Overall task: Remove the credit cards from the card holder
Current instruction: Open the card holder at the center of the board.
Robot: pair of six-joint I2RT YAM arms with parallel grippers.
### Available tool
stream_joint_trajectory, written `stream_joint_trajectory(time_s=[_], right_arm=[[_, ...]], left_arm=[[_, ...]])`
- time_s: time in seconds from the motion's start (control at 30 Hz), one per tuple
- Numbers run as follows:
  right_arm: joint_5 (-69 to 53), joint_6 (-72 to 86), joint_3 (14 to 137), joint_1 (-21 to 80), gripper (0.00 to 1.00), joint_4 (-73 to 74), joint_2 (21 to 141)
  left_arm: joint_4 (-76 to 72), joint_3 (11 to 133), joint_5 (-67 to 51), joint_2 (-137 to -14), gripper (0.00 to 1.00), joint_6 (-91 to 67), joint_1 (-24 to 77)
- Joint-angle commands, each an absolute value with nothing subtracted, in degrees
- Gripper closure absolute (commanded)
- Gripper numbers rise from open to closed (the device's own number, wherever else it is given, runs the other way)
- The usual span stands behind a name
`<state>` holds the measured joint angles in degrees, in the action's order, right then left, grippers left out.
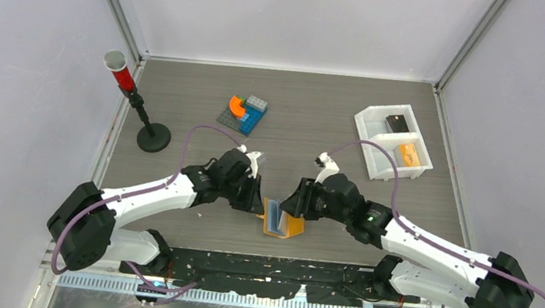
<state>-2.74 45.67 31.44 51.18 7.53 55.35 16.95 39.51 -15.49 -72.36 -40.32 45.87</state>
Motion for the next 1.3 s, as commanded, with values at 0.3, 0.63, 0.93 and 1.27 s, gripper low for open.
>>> stream_joint_trajectory(time_s=[0.3, 0.63, 0.93, 1.27], right_arm=[[-1.82, 50.86, 33.57, 55.11, 0.57, -1.84, 68.82], [10.85, 49.28, 30.35, 54.85, 0.65, 11.03, 66.77], [16.89, 47.29, 30.02, 53.83, 0.74, 16.02, 66.23], [14.44, 46.06, 32.99, 53.44, 0.71, 19.03, 61.86]], left_arm=[[15.55, 38.91, -15.74, -68.99, 1.00, -40.32, 46.01], [16.85, 39.15, -15.07, -68.51, 1.00, -39.73, 45.97], [16.27, 38.76, -15.56, -67.95, 1.00, -39.65, 45.92], [15.82, 38.76, -15.82, -67.92, 1.00, -39.81, 45.97]])
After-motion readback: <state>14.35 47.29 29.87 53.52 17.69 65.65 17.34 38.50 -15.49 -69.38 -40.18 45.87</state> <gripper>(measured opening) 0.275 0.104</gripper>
